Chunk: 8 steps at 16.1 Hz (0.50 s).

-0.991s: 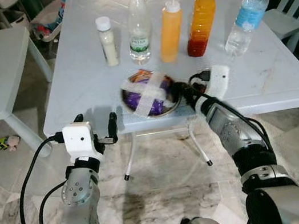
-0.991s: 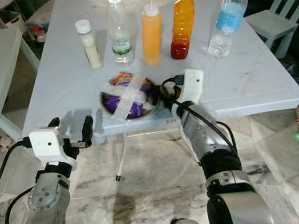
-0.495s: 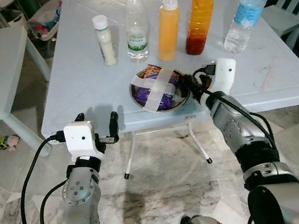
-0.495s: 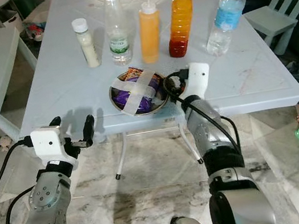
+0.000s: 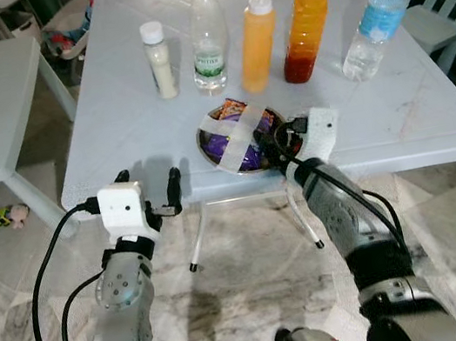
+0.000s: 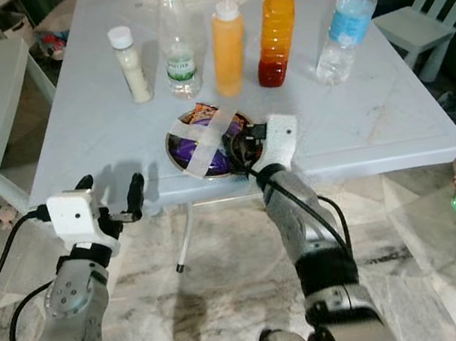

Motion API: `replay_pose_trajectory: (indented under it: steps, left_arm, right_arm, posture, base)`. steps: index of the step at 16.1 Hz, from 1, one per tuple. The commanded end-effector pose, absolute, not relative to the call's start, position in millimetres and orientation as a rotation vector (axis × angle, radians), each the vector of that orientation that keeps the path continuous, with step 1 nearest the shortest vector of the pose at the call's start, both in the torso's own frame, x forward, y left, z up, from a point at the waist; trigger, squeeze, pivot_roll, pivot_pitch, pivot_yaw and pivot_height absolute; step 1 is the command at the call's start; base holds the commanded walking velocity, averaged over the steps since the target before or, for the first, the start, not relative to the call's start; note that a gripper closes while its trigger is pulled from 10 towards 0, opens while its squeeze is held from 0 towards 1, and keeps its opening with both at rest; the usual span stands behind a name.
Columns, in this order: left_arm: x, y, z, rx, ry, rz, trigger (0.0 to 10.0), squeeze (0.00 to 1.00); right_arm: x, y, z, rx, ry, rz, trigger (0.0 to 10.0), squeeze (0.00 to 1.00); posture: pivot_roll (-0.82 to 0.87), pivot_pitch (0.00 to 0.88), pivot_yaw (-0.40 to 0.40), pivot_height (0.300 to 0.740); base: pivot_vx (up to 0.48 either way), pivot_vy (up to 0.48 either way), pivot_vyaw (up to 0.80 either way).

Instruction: Restocking fridge

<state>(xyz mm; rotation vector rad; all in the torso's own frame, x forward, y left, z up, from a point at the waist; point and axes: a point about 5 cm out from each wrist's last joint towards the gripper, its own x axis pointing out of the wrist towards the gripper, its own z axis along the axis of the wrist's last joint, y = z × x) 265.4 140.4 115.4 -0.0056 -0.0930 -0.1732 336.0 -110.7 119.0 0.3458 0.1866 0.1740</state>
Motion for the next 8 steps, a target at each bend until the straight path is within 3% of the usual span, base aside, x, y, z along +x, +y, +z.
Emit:
replay_pose_trajectory:
  steps: [1, 4, 5, 6, 7, 8]
  left_arm:
    - [265.9, 139.7, 116.8, 0.005, -0.098, -0.178, 10.0, 0.00]
    - [266.4, 139.9, 116.7, 0.006, -0.099, -0.179, 10.0, 0.00]
    - [266.8, 139.4, 117.1, 0.005, -0.100, -0.180, 10.0, 0.00]
    - [266.8, 139.3, 117.2, 0.005, -0.100, -0.180, 10.0, 0.00]
    - [267.0, 139.1, 117.5, 0.004, -0.100, -0.181, 10.0, 0.00]
    - [267.0, 139.2, 117.5, 0.005, -0.100, -0.181, 10.0, 0.00]
  right_arm:
    - [331.8, -107.4, 121.6, 0.333, 0.185, 0.181, 10.0, 1.00]
    - [326.4, -114.4, 122.1, 0.309, 0.172, 0.163, 10.0, 1.00]
    - [325.3, -117.8, 125.0, 0.295, 0.151, 0.150, 10.0, 0.60]
    - [324.6, -118.2, 125.6, 0.291, 0.151, 0.148, 10.0, 0.60]
    - [324.4, -120.7, 126.8, 0.294, 0.153, 0.118, 10.0, 0.03]
    - [324.6, -122.2, 125.6, 0.299, 0.166, 0.091, 10.0, 0.00]
  posture:
    - [0.09, 0.105, -0.025, 0.740]
    - [0.08, 0.102, -0.025, 0.740]
    - [0.08, 0.102, -0.021, 0.740]
    - [0.08, 0.102, -0.021, 0.740]
    - [0.08, 0.108, -0.020, 0.740]
    - [0.08, 0.108, -0.020, 0.740]
  base:
    - [0.000, 0.000, 0.00]
    - [0.000, 0.000, 0.00]
    - [0.000, 0.000, 0.00]
    - [0.000, 0.000, 0.00]
    - [0.000, 0.000, 0.00]
    - [0.000, 0.000, 0.00]
